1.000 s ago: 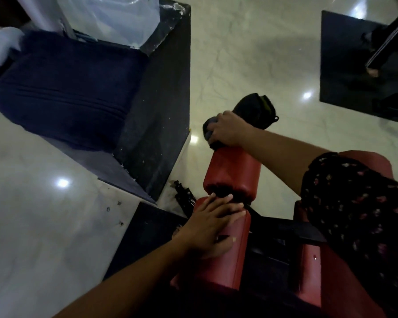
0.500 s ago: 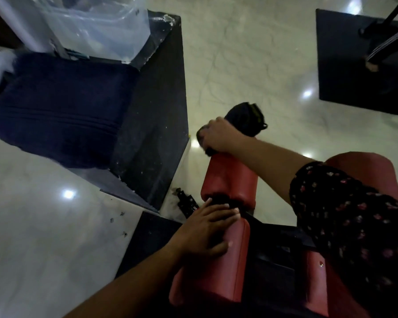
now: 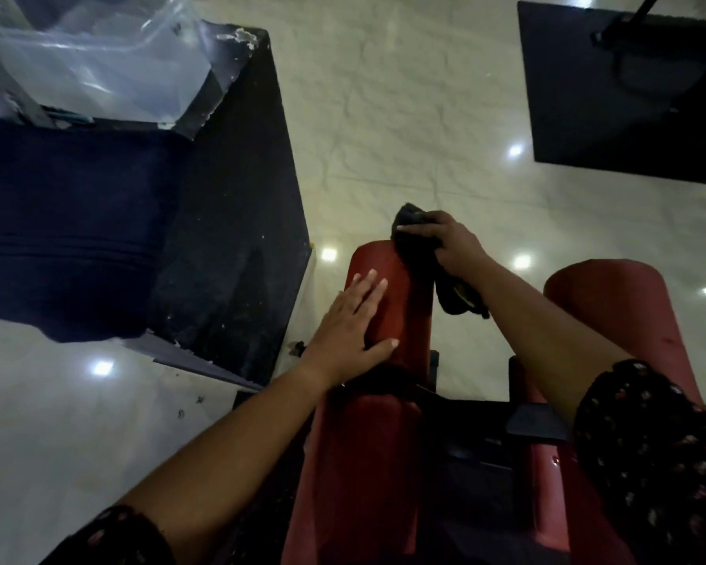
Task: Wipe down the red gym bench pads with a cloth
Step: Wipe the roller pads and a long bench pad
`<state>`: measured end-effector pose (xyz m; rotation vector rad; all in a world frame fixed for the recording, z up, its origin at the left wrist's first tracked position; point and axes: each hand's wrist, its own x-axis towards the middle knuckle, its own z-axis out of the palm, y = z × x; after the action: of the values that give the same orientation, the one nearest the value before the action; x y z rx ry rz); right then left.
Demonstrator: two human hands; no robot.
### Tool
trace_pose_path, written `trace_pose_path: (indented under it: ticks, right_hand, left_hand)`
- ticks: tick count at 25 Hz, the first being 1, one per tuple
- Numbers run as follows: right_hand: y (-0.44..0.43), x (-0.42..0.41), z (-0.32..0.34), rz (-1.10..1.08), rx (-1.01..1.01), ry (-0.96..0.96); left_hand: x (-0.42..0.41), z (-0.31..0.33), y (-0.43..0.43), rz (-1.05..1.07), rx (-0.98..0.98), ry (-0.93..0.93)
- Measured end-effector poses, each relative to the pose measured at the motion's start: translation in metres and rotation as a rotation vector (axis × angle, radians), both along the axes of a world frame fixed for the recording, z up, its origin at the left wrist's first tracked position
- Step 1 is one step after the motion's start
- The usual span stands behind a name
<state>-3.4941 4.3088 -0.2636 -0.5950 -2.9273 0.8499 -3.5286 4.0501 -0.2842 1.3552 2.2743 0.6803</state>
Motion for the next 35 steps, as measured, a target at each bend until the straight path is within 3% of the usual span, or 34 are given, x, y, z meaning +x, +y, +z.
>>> trace_pose_path:
  ticks: [2,7,11,18,20,22,25,27,29,31,35]
  right_hand:
    - [0.005,0.023,-0.028,-0.169,-0.121,0.016]
    - [-0.016,0.043,-0.058,-0.324,-0.541,-0.019]
    - [-0.042,0.063,-0.05,-0.452,-0.585,0.067]
    - [-0.131,0.157,-0.05,-0.46,-0.587,0.162]
    - [-0.153,0.185,-0.05,-0.403,-0.458,0.185]
    - [-0.165,0.196,-0.039,-0.284,-0.111,0.207]
    - [-0.177,0.171,-0.006,0.051,0.473,0.285]
    - [-0.19,0.145,0.011,0.326,0.736,0.196]
    - [-0.194,0.12,0.022,0.434,0.903,0.068]
    - [-0.184,0.126,0.028,0.397,0.926,-0.067]
    - [-0.21,0.127,0.052,0.408,1.018,-0.13]
  left_hand:
    - [-0.001,-0.005,0.007,-0.027,-0.019,-0.022]
    - [-0.003,-0.014,0.004,0.001,0.074,-0.053]
    - [-0.003,-0.016,0.005,-0.003,0.1,-0.06]
    - [-0.005,-0.025,0.006,0.012,0.185,-0.043]
    - [-0.008,-0.022,0.006,0.023,0.202,-0.082]
    - [-0.023,-0.018,0.01,0.017,0.247,-0.082]
    - [-0.058,-0.01,0.027,-0.156,0.173,0.085]
    - [-0.077,-0.006,0.045,-0.35,0.116,0.221]
    - [-0.098,-0.005,0.058,-0.524,0.096,0.3]
    - [-0.114,-0.006,0.065,-0.665,0.059,0.369]
    - [-0.14,-0.007,0.072,-0.834,0.09,0.52]
